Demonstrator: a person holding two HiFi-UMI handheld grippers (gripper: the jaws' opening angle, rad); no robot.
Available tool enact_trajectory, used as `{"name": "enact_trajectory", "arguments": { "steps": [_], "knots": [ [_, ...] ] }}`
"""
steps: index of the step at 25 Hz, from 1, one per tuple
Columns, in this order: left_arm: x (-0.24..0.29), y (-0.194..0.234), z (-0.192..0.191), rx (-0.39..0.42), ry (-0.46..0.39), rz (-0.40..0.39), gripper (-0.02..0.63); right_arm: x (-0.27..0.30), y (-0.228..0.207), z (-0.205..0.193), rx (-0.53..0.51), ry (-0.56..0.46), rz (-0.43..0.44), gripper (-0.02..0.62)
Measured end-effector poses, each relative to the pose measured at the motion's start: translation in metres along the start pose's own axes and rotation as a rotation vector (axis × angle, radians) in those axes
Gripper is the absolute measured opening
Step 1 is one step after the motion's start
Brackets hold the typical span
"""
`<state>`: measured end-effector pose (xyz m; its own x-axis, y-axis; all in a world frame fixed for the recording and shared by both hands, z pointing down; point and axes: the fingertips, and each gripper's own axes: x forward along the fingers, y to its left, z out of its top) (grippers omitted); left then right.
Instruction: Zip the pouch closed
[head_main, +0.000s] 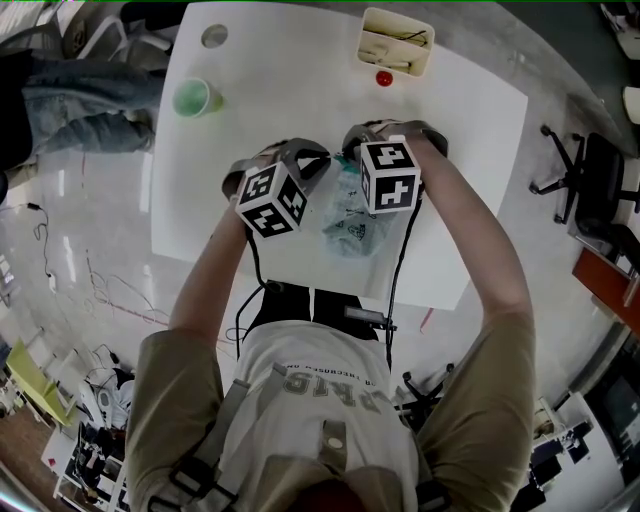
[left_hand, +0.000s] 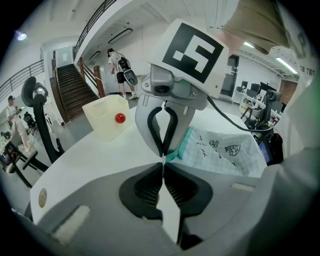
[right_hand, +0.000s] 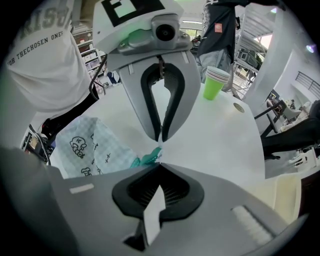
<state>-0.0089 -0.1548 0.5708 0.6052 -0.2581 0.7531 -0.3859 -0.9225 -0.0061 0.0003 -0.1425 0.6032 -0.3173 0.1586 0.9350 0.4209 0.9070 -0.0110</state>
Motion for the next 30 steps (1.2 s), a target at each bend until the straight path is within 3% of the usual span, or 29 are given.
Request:
{"name": "enact_trajectory", "arguments": {
  "steps": [30],
  "knots": [
    [-0.006, -0.011, 0.005, 0.001, -0.017, -0.027, 0.021, -0.01, 0.016, -0.028, 0.054, 0.057, -0.006, 0.0]
  ]
}}
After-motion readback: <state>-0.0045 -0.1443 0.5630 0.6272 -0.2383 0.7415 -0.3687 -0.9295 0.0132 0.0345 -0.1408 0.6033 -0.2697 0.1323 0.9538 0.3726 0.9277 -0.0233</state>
